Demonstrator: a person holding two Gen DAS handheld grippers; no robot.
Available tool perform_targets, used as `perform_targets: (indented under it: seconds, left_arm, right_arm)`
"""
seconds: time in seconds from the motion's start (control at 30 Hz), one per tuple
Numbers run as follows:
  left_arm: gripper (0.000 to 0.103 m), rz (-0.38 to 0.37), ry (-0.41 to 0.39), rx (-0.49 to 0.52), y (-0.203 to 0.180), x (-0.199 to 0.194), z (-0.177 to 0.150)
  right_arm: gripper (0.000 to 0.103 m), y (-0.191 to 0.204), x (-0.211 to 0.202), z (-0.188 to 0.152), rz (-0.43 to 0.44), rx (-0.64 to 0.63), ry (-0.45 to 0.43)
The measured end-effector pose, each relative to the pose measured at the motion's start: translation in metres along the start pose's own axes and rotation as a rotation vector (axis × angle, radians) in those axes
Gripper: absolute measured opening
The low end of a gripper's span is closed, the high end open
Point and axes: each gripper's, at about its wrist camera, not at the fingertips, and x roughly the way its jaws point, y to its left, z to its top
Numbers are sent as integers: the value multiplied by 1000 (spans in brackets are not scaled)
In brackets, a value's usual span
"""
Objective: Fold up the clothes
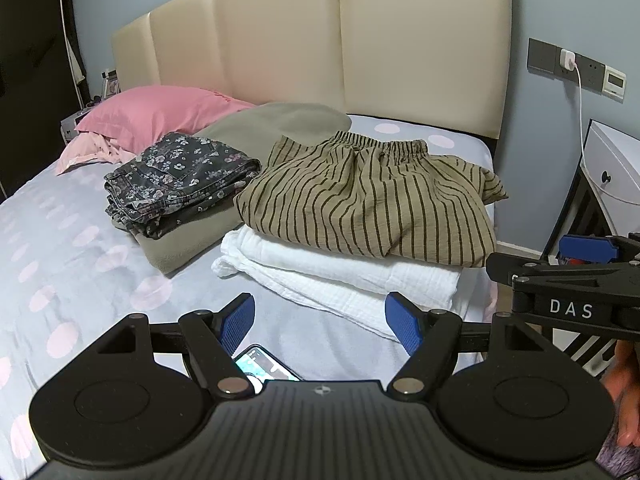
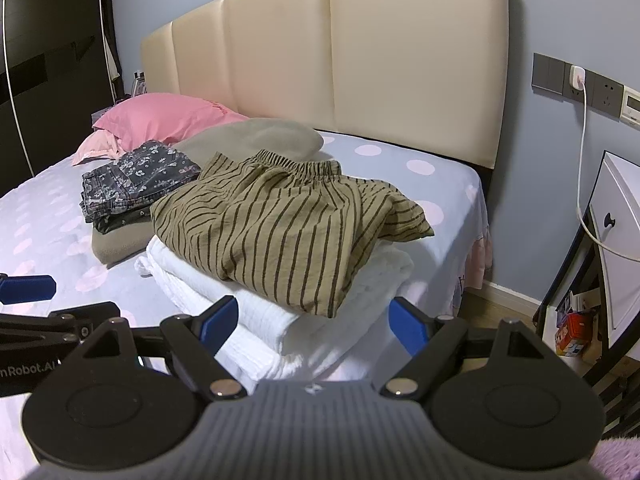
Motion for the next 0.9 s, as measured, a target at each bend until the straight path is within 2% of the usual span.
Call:
perform_targets:
  seconds: [0.9]
  left_arm:
    - [71,0,10,-7,-2,0,-1]
  right_arm:
    - [84,2,1,0,1,-7,4]
